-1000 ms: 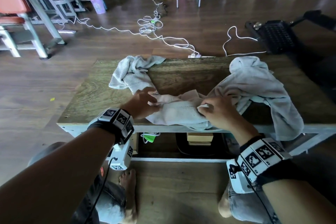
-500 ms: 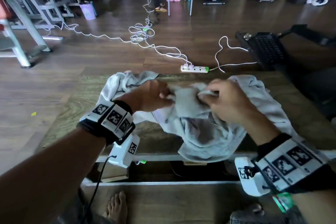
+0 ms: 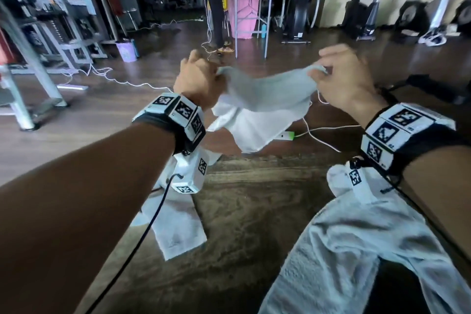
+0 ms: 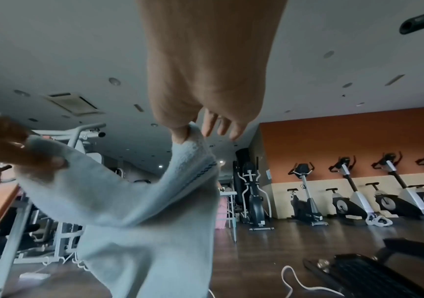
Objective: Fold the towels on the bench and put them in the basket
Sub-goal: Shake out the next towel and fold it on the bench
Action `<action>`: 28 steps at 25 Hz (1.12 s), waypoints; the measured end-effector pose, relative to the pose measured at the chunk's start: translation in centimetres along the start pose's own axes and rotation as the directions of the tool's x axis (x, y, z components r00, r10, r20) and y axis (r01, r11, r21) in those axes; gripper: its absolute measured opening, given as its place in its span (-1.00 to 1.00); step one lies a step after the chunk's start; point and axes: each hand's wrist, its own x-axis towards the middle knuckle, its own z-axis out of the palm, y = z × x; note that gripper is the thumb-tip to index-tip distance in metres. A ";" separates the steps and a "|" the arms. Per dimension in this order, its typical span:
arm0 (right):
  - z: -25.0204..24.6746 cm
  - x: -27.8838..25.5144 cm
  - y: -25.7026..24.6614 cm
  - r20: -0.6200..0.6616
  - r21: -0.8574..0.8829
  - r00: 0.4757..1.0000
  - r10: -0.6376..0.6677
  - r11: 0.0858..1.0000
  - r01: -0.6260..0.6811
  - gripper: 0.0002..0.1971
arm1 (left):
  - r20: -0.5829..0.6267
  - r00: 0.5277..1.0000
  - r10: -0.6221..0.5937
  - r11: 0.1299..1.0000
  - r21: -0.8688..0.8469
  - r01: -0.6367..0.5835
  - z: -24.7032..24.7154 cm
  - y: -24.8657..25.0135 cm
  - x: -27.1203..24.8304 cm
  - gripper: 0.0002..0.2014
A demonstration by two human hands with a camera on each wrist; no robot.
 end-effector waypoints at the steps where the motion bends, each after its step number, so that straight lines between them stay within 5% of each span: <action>1: 0.2 -0.7 0.8 -0.005 -0.039 1.000 0.031 0.999 -0.031 -0.81 | 0.002 0.999 -0.047 0.999 -0.017 0.047 0.2 -1.1 -0.4 -0.55; 5: 0.9 -2.7 2.9 0.047 0.096 0.940 0.337 0.935 -0.340 -0.80 | 0.114 0.955 -0.273 0.905 -0.307 0.295 1.2 -3.8 -1.7 -0.80; 8: 1.5 -2.7 2.6 0.234 0.407 0.825 0.514 0.719 -0.564 -0.81 | 0.291 0.881 -0.373 0.675 -0.567 0.473 2.3 -2.4 -2.2 -0.84; 10: 1.2 -2.1 2.2 0.264 0.549 0.820 0.508 0.620 -0.561 -0.81 | 0.254 0.898 -0.358 0.638 -0.636 0.434 2.6 -2.0 -1.9 -0.82; 13: 0.4 -1.0 1.9 0.173 0.660 0.880 0.442 0.612 -0.437 -0.79 | -0.012 0.957 -0.290 0.705 -0.679 0.205 2.0 -2.3 -1.1 -0.82; 17: 0.1 -1.0 0.8 0.263 0.715 0.912 0.316 0.571 -0.404 -0.78 | -0.255 0.925 -0.281 0.741 -0.671 0.041 0.8 -3.4 -1.7 -0.72; 22: 2.2 -2.3 -0.5 0.411 0.691 0.846 0.340 0.490 -0.533 -0.91 | -0.174 0.913 -0.369 0.759 -0.624 0.187 1.8 -6.3 -3.0 -0.66; 28: 3.7 -2.1 1.0 0.292 0.733 0.862 0.414 0.482 -0.480 -0.82 | -0.107 0.955 -0.277 0.812 -0.558 0.173 2.7 -4.7 -3.0 -0.76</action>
